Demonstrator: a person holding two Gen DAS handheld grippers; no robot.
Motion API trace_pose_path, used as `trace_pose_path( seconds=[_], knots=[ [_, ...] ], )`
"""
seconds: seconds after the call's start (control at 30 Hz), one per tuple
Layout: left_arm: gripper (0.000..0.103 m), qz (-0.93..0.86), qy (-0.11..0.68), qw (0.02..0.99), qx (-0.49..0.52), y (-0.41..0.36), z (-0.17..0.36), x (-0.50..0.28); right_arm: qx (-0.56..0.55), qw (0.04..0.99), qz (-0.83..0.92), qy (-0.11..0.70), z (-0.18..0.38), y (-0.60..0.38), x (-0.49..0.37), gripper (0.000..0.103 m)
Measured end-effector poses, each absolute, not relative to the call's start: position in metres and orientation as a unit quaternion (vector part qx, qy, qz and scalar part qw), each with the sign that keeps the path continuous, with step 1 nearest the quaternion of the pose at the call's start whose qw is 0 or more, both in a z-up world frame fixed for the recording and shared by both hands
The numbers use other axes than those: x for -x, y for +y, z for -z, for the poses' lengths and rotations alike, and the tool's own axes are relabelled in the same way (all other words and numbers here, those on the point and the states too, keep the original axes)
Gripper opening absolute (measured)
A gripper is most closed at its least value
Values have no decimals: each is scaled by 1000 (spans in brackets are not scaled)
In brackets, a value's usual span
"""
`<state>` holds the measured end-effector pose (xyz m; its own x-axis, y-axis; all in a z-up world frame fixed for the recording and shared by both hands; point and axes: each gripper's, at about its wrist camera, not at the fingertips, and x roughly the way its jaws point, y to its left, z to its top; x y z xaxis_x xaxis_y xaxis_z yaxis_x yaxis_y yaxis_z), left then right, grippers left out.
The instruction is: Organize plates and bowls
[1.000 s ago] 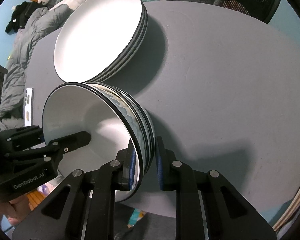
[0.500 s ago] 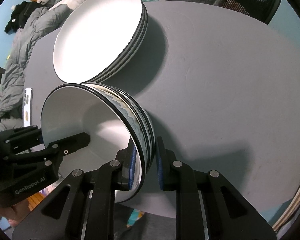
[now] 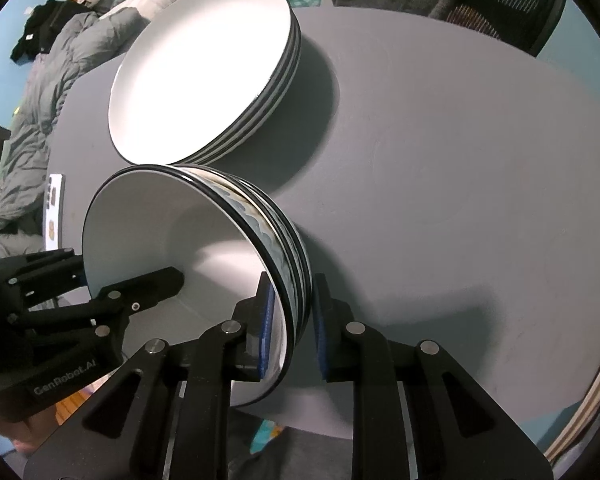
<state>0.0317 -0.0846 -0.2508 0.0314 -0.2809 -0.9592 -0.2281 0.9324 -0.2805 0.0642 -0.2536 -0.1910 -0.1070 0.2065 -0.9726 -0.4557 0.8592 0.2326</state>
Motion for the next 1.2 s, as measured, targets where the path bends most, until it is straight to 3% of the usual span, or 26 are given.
trace_pose_path(
  seconds=[1.2],
  knots=[
    [24, -6, 654, 734, 183, -32, 175, -76, 80, 688, -276, 666, 131, -209, -103, 16]
  ],
)
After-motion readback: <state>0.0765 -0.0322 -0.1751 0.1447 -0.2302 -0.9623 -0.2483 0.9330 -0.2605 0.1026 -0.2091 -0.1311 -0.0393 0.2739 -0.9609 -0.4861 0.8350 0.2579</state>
